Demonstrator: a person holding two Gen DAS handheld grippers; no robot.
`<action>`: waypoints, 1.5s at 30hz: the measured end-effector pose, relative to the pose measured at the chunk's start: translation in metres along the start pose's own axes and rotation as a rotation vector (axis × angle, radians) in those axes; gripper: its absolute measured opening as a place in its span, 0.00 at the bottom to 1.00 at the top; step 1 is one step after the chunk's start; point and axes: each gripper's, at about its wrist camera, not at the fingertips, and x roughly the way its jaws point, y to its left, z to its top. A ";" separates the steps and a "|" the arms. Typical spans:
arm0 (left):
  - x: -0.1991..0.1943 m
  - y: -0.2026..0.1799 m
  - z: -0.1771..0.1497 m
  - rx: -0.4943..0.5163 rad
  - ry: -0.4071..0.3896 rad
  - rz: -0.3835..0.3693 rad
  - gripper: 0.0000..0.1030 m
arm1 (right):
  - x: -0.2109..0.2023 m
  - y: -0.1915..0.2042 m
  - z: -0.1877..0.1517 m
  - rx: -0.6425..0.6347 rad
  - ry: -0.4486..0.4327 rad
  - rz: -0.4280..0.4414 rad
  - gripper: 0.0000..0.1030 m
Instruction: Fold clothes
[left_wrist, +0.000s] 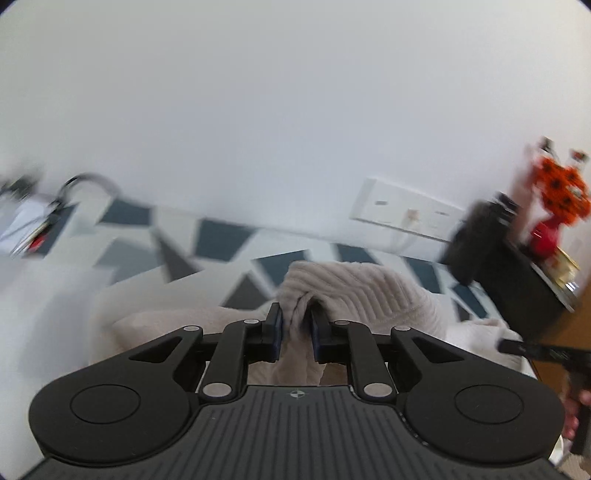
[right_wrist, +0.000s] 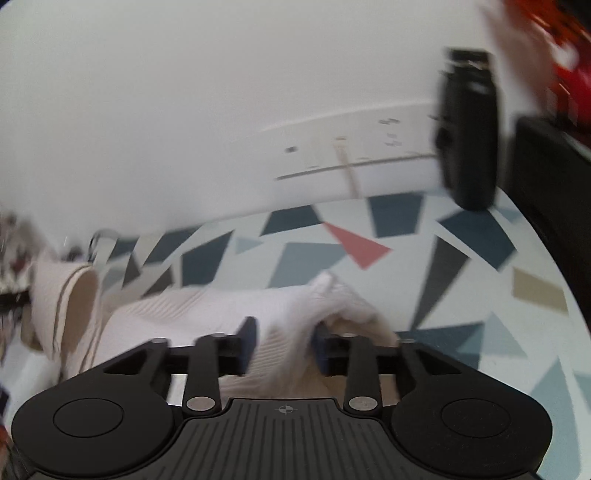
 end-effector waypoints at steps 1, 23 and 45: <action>-0.002 0.008 -0.005 -0.018 0.000 0.026 0.12 | 0.000 0.008 -0.001 -0.034 0.006 0.004 0.45; 0.004 0.012 -0.067 0.152 0.109 0.035 0.72 | -0.039 0.042 -0.009 -0.219 0.088 0.010 0.57; -0.003 0.019 -0.044 0.076 0.041 -0.058 0.10 | 0.035 0.075 -0.055 -0.296 0.320 0.032 0.15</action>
